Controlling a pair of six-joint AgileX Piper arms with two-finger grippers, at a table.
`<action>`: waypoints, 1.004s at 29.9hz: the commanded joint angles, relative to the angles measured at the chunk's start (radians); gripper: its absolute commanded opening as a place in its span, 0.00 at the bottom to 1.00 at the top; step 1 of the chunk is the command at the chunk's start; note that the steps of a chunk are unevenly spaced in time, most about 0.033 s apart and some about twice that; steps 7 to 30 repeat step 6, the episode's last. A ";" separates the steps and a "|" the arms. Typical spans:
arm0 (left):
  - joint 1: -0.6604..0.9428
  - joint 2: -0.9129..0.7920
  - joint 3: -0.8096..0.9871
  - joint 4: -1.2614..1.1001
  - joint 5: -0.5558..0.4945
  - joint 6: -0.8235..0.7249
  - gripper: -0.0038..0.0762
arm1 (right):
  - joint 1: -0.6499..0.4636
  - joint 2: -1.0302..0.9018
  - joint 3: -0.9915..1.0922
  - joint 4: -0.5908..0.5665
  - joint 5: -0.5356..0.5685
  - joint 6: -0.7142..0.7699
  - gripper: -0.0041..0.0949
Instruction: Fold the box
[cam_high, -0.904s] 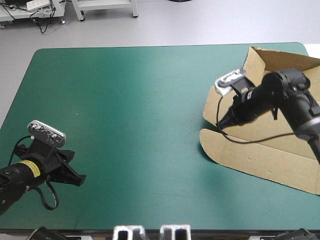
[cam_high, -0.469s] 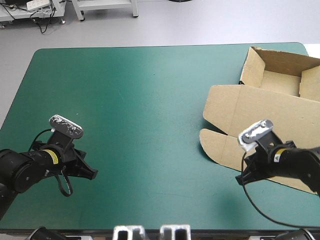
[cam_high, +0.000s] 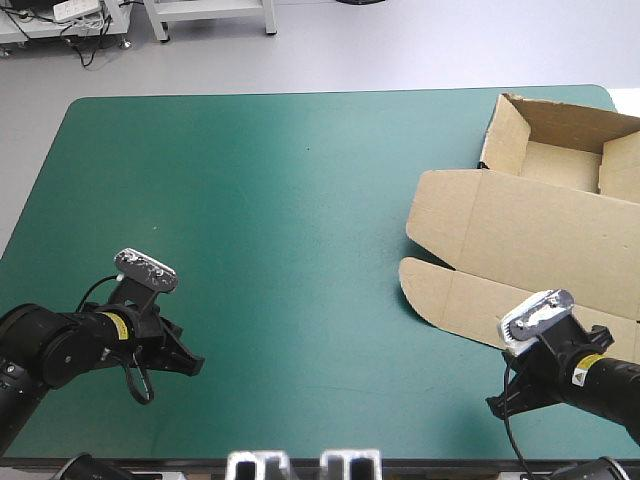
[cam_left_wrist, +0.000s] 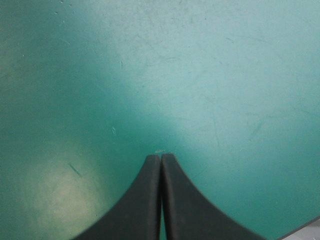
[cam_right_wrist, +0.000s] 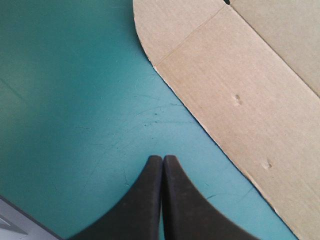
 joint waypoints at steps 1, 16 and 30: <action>-0.005 -0.005 -0.023 -0.016 -0.013 0.001 0.03 | 0.000 0.000 -0.024 -0.001 -0.038 0.000 0.02; -0.005 -0.005 -0.023 -0.016 -0.003 -0.001 0.03 | 0.000 0.000 -0.024 -0.001 -0.036 0.000 0.02; -0.005 -0.005 -0.023 -0.016 -0.003 -0.001 0.03 | 0.000 0.000 -0.024 -0.001 -0.036 0.000 0.02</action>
